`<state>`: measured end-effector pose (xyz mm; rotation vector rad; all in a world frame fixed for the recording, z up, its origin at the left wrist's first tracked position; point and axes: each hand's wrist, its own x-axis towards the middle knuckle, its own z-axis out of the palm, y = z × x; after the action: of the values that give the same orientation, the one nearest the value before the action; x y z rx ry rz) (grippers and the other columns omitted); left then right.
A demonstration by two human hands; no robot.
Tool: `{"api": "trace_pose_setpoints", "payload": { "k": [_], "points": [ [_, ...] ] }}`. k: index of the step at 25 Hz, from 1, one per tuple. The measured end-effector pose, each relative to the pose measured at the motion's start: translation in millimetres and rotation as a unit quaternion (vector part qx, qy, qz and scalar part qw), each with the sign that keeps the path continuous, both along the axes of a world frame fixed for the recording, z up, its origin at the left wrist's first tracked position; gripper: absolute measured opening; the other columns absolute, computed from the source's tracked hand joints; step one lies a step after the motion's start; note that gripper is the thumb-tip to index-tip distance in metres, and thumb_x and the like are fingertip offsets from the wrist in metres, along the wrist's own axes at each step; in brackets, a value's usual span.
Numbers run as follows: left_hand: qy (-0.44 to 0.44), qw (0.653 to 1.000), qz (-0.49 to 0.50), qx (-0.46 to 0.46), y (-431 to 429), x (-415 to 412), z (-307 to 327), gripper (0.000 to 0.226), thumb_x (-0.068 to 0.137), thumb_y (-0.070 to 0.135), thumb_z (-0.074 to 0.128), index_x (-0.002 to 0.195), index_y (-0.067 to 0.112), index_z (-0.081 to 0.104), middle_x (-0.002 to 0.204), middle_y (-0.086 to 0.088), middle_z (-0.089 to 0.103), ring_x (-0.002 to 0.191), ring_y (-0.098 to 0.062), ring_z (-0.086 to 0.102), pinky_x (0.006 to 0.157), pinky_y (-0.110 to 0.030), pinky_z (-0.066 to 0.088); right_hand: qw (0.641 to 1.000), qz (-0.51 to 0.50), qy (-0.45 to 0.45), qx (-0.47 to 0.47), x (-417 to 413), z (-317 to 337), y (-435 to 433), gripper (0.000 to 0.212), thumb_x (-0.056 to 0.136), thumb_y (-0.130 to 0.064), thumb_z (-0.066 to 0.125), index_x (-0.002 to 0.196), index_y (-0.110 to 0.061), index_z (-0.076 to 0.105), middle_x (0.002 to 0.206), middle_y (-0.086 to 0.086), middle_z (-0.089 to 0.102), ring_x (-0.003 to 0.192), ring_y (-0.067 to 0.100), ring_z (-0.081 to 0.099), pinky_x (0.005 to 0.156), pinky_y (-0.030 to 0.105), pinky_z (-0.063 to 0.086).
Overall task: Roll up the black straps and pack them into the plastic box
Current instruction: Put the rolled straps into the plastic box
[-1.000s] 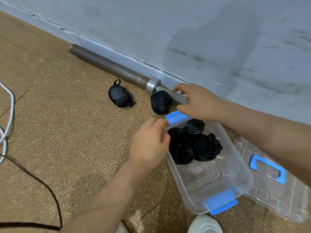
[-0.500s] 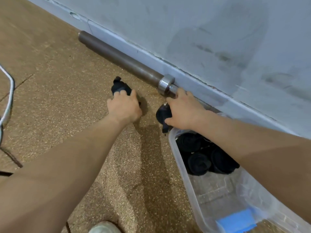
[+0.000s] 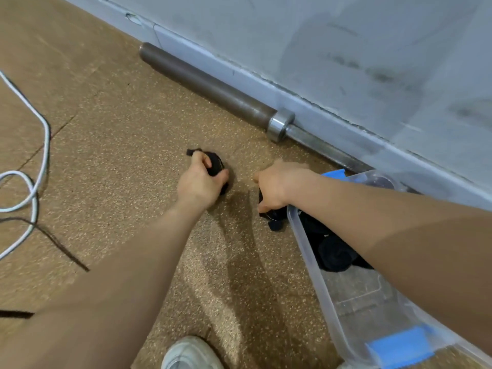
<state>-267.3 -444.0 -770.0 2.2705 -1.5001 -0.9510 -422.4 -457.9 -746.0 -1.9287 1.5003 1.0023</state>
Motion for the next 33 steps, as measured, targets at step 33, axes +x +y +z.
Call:
{"api": "trace_pose_setpoints", "payload": {
  "k": [33],
  "points": [
    [-0.208,0.863,-0.455,-0.073,220,-164,75,0.062,0.094,0.041,0.056,0.145,0.023,0.028,0.12,-0.01,0.056,0.111,-0.029,0.052,0.082,-0.037,0.046,0.958,-0.113,-0.13,-0.228,-173,49,229,0.045,0.082,-0.029,0.071,0.123,-0.025,0.053,0.117,0.005,0.054,0.112,0.029,0.05,0.088,0.04,0.046]
  ]
}}
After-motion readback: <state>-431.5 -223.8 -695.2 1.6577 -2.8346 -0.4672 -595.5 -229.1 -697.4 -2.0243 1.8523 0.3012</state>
